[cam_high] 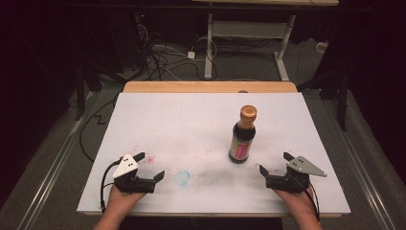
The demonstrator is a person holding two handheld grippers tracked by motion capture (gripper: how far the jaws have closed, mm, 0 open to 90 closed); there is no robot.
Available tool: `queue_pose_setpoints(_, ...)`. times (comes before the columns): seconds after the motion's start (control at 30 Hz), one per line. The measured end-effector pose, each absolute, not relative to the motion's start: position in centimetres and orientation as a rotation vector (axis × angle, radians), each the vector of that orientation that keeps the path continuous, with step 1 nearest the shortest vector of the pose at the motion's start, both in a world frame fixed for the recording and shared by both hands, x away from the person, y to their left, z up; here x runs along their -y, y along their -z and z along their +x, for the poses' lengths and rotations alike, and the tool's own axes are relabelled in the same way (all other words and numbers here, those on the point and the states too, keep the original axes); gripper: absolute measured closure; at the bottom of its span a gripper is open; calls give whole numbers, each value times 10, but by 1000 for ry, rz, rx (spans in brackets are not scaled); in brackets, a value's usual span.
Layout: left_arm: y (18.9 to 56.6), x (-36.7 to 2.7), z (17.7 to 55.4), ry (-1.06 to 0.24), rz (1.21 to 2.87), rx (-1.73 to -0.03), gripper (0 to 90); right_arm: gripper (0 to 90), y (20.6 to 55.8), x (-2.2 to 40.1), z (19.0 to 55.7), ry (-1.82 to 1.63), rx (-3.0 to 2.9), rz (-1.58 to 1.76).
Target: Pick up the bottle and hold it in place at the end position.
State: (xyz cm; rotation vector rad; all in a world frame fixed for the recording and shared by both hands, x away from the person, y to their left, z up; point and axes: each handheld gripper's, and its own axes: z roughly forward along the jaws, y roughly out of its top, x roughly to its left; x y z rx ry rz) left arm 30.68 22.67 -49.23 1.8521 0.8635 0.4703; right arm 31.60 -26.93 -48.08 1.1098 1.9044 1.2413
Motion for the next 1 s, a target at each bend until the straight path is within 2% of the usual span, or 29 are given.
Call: queue_pose_setpoints(1.0, 492, -226, 307, -462, 1861, -860, 0, 3, 481, 269, 316, -1243, -1904, 1109)
